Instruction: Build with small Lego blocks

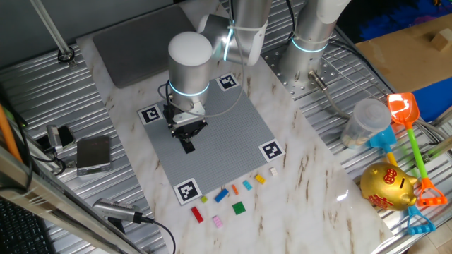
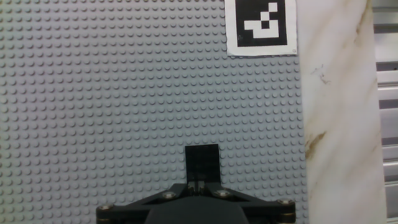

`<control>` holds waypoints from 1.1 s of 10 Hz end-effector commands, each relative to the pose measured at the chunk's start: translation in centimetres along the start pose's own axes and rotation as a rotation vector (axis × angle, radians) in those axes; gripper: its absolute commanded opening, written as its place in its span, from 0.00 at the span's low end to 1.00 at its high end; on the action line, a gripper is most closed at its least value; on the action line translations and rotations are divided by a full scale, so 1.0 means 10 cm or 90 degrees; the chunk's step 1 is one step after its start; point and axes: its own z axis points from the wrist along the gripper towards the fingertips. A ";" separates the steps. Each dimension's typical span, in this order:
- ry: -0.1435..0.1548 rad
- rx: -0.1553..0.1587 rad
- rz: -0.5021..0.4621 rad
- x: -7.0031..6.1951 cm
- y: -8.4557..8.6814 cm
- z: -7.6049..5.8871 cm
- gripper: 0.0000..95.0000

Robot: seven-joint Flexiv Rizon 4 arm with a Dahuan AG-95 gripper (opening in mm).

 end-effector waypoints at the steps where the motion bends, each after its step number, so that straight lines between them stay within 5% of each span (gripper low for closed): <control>1: 0.000 0.002 -0.001 0.00 0.00 0.02 0.00; 8: -0.002 0.002 0.001 -0.01 0.00 0.02 0.00; 11: -0.001 -0.001 0.008 -0.03 -0.02 -0.14 0.00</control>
